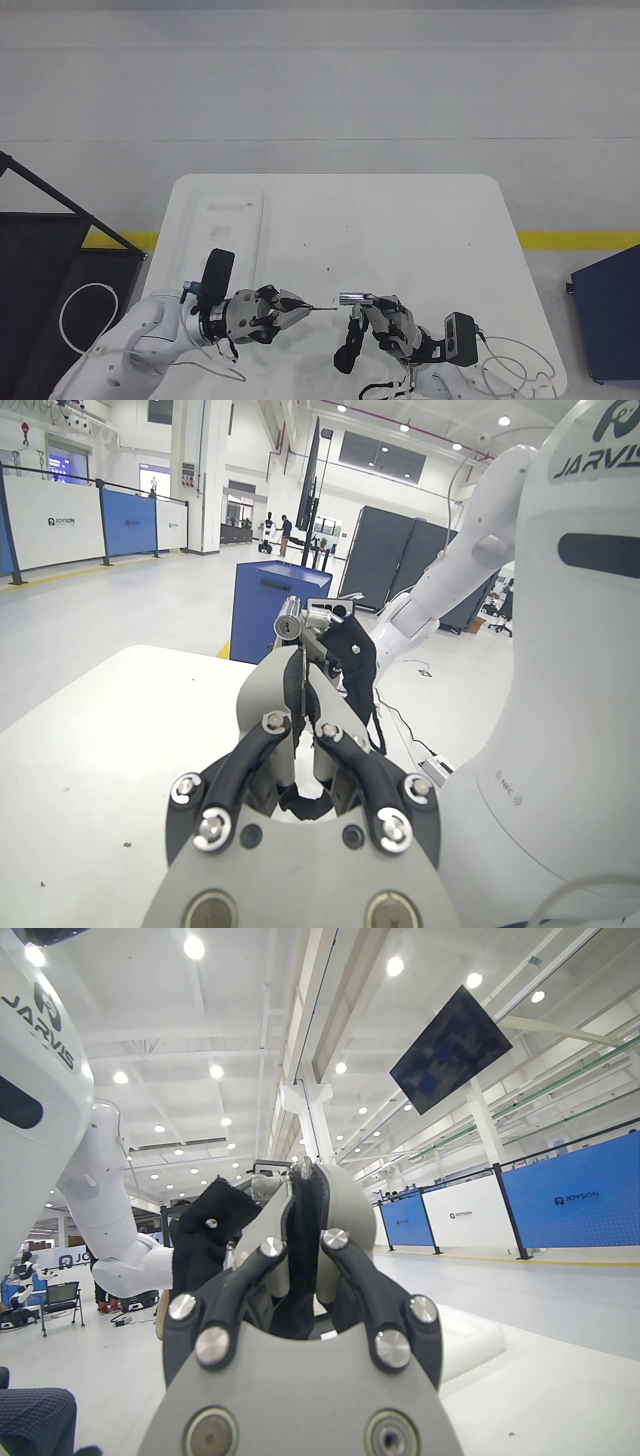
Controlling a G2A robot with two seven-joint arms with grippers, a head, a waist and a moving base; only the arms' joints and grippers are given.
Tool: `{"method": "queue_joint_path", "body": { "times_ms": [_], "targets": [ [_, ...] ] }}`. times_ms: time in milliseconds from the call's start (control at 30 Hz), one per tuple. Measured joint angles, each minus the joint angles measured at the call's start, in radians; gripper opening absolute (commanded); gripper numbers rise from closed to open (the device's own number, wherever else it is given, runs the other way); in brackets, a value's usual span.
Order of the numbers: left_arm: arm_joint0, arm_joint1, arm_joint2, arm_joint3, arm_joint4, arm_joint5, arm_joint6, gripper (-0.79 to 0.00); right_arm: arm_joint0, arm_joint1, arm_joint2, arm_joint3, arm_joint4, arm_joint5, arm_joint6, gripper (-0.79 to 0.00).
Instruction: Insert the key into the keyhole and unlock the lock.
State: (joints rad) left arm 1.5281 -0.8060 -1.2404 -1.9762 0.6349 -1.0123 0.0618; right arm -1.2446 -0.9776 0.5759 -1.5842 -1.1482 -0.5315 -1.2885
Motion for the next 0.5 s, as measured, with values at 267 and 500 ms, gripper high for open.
{"method": "queue_joint_path", "body": {
  "times_ms": [267,500],
  "targets": [
    [0.001,0.026,-0.008,0.018,-0.032,0.0,0.061,-0.785,0.0,0.0,0.0,0.0,0.0,0.0,0.0,-0.785],
    [-0.025,0.036,0.069,0.039,-0.049,0.0,0.143,-0.785,0.0,0.0,0.0,0.0,0.0,0.0,0.0,-0.785]
  ]
}}
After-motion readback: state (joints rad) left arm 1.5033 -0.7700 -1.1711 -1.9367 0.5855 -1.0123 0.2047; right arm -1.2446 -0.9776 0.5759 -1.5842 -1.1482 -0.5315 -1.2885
